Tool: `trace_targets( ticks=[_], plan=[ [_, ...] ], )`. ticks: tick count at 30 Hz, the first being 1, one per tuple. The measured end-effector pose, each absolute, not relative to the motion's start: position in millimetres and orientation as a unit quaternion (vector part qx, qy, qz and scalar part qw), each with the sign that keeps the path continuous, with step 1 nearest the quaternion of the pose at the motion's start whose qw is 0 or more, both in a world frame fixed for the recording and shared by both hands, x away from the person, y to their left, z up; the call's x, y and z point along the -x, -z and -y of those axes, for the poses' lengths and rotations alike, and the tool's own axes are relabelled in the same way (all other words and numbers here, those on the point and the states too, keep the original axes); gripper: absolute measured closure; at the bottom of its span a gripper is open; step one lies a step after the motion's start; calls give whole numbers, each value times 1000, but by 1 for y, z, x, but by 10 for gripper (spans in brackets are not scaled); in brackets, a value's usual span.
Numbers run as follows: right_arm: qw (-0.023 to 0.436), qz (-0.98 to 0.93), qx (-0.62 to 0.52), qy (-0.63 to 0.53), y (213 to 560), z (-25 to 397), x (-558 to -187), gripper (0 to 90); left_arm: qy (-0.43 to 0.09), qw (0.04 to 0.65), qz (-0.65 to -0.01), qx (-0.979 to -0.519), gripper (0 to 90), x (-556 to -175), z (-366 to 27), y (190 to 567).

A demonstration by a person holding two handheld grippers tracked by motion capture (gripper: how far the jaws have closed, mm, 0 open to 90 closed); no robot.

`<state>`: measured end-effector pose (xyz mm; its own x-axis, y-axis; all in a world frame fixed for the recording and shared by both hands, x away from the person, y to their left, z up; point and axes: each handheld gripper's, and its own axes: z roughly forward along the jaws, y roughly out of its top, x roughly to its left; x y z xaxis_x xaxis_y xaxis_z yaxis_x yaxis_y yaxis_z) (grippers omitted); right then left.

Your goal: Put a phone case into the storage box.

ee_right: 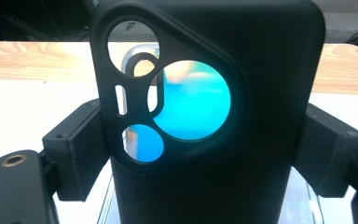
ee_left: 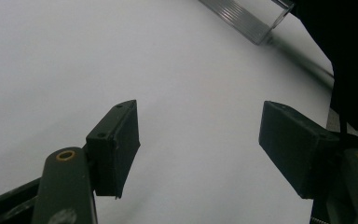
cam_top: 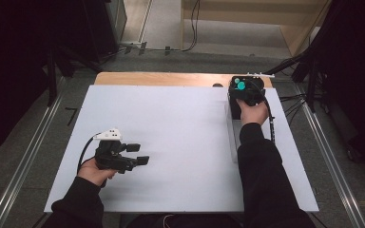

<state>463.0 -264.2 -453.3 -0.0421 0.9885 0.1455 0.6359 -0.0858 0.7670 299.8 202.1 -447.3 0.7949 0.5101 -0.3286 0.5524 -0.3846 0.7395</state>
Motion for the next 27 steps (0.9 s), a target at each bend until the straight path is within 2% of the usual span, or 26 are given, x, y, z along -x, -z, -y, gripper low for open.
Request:
trace_targets(
  ticks=[10, 17, 19, 27],
  plan=[
    [243, -634, -643, -355, 457, 264, -465, 106, 23, 454, -320, -831, 295, -300, -202, 447],
    [230, -637, -638, -367, 458, 267, -465, 71, 24, 453, -320, -832, 295, -301, -201, 447],
    [230, -637, -636, -370, 458, 267, -466, 13, 24, 454, -319, -832, 295, -301, -201, 447],
    [227, -641, -629, -377, 456, 268, -465, 0, 23, 454, -321, -830, 295, -301, -201, 447]
  ],
)
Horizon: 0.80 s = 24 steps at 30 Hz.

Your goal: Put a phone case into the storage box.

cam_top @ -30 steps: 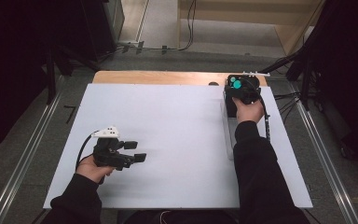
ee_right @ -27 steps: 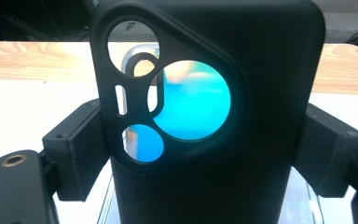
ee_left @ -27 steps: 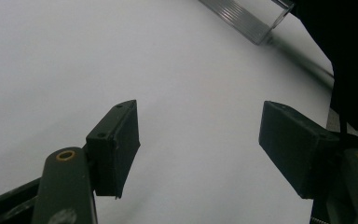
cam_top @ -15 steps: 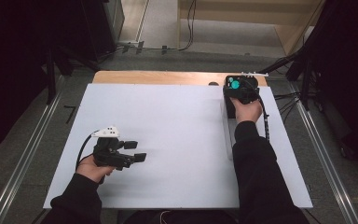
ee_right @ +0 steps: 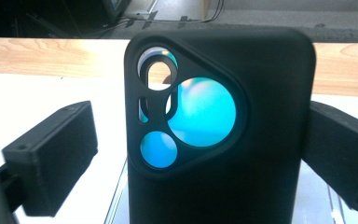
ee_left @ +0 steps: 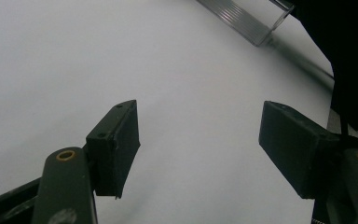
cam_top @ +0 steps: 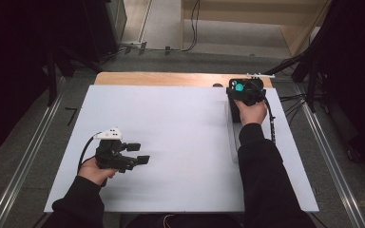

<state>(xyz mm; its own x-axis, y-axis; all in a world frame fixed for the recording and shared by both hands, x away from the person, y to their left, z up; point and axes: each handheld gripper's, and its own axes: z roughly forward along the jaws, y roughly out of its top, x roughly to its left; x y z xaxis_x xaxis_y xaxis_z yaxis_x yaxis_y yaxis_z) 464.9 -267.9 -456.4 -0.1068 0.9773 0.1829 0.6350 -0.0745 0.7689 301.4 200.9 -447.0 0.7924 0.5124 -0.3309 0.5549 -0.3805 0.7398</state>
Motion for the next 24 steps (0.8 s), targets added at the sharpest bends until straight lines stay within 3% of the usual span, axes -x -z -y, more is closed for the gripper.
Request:
trace_targets(
  ticks=[24],
  plan=[
    [179, -674, -595, -400, 414, 278, -445, 0, 24, 451, -326, -831, 294, -302, -201, 447]
  ],
)
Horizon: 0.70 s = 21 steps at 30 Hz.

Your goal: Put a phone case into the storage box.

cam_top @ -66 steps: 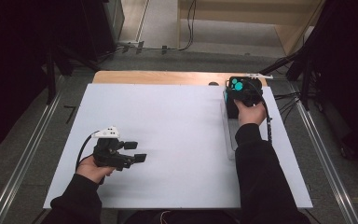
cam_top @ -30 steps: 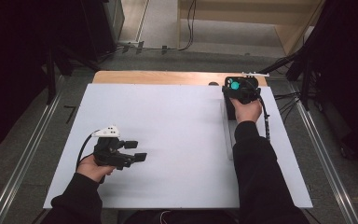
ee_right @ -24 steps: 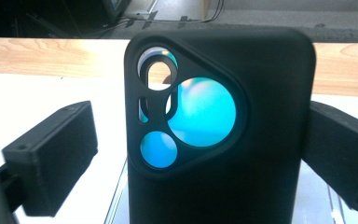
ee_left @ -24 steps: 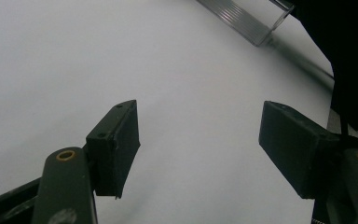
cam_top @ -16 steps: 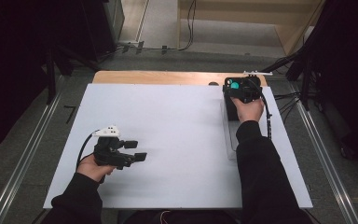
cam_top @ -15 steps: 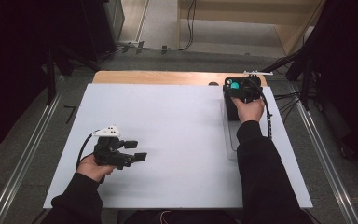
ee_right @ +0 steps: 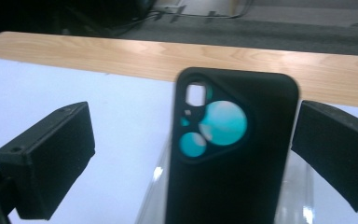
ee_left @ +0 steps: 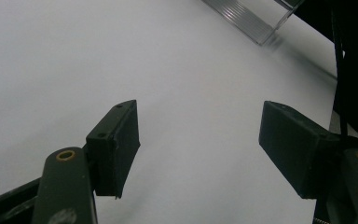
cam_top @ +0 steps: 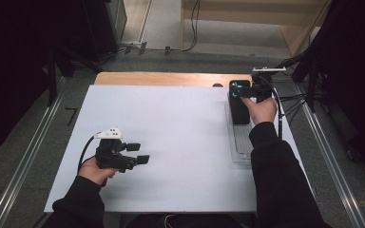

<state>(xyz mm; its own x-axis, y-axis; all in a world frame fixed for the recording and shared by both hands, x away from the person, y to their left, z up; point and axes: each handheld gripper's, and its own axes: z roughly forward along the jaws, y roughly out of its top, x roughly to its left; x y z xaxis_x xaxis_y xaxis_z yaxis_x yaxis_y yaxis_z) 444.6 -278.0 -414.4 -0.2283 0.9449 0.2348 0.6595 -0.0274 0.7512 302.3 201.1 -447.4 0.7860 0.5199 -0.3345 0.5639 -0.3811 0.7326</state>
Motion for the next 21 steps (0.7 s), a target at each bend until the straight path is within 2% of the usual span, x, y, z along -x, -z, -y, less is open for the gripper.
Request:
trace_targets(
  ticks=[3, 21],
  plan=[
    [145, -683, -584, -414, 412, 275, -441, 0, 25, 451, -328, -830, 295, -302, -201, 447],
    [88, -739, -537, -397, 401, 251, -413, 0, 25, 449, -330, -830, 295, -303, -202, 447]
  ],
)
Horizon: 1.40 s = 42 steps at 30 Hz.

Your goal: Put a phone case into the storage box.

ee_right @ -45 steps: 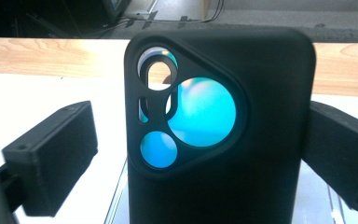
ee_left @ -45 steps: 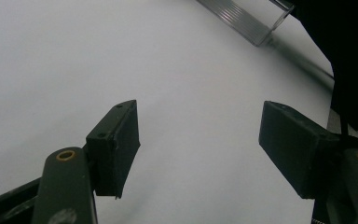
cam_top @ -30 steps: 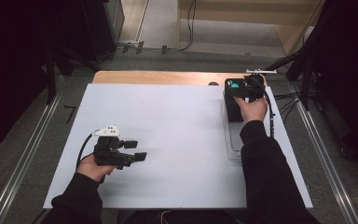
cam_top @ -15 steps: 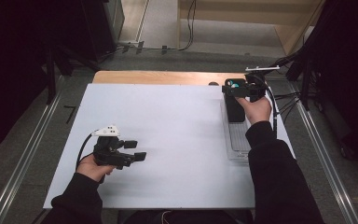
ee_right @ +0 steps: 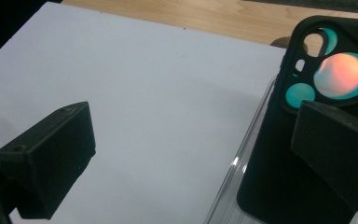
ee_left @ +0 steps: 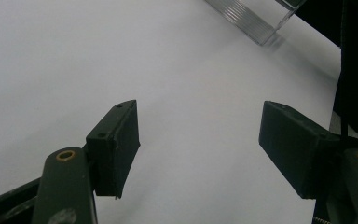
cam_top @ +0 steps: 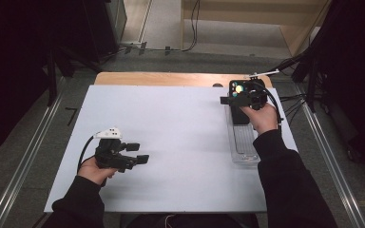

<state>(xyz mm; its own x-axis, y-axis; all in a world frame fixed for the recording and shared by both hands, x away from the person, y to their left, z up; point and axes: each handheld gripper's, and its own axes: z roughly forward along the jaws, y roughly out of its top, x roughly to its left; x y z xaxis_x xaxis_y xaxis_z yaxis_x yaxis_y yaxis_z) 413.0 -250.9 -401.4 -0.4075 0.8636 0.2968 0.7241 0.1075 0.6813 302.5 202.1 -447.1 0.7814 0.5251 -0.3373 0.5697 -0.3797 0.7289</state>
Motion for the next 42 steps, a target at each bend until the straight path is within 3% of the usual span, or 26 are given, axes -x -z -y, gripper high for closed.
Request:
trace_targets(
  ticks=[2, 9, 11, 28, 42],
  plan=[
    [89, -742, -532, -398, 401, 248, -409, 62, 25, 449, -331, -830, 294, -303, -202, 447],
    [80, -755, -516, -396, 401, 238, -396, 65, 24, 448, -331, -830, 294, -303, -202, 447],
    [78, -756, -515, -396, 401, 235, -393, 139, 24, 448, -331, -830, 294, -303, -202, 447],
    [58, -778, -467, -416, 403, 223, -356, 186, 25, 448, -330, -831, 294, -302, -202, 447],
    [39, -801, -430, -415, 425, 213, -329, 228, 26, 445, -328, -833, 294, -301, -200, 448]
  ],
)
